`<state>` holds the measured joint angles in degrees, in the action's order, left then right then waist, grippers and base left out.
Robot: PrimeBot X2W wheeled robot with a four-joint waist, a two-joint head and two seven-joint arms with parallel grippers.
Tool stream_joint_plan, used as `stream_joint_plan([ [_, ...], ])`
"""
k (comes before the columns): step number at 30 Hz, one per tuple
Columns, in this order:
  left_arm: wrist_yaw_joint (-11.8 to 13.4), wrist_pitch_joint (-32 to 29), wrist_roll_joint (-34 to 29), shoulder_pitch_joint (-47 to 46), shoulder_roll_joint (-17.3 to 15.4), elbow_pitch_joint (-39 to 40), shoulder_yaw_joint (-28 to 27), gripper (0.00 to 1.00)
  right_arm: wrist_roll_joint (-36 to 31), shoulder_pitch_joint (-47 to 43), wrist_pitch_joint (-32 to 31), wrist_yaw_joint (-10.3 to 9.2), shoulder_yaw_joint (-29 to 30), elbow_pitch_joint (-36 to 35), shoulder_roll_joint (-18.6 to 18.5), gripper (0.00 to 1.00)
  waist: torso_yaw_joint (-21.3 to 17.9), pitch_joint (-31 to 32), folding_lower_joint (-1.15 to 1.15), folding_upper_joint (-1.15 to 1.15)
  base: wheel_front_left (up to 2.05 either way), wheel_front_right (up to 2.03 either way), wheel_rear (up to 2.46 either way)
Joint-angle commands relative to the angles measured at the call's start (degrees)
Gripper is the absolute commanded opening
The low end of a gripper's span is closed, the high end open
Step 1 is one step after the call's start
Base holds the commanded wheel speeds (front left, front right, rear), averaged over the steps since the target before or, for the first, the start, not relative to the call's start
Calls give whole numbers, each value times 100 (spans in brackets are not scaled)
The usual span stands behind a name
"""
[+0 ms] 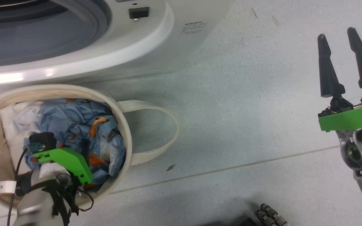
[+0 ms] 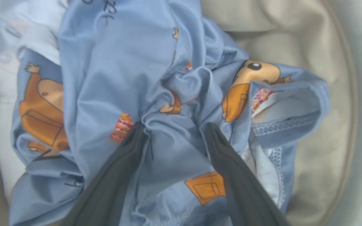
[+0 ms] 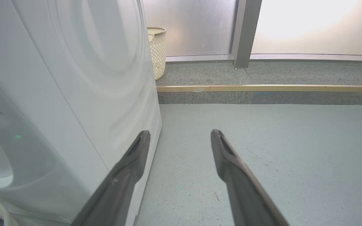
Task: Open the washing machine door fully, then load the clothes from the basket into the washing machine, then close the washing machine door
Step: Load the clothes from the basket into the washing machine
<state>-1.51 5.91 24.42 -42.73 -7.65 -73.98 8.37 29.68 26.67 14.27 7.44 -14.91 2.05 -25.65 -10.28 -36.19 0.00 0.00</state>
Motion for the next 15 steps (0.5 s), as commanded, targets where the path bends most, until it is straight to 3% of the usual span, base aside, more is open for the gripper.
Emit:
stream_joint_plan([
  [1,102,-109,65,81,-255,8,-179,100,-35,-181,-10,5,52,-230,-136,100,-83,-98,0,0,0,0,0],
  [9,133,-322,156,37,-292,4,-192,98,-65,-292,-36,5,180,-343,-96,100,-130,-207,0,0,0,0,0],
  [10,116,-314,167,25,-293,4,-191,67,-64,-295,-38,5,179,-350,-88,100,-130,-217,0,0,0,0,0],
  [11,103,-310,178,16,-291,4,-189,6,-64,-295,-38,5,177,-353,-81,100,-126,-222,0,0,0,0,0],
  [12,87,-305,179,8,-286,3,-178,0,-66,-293,-38,5,173,-353,-76,100,-120,-223,0,0,0,0,0],
  [15,24,-210,205,-27,-278,3,-159,0,-65,-271,-32,5,162,-342,-60,100,-82,-208,0,0,0,0,0],
])
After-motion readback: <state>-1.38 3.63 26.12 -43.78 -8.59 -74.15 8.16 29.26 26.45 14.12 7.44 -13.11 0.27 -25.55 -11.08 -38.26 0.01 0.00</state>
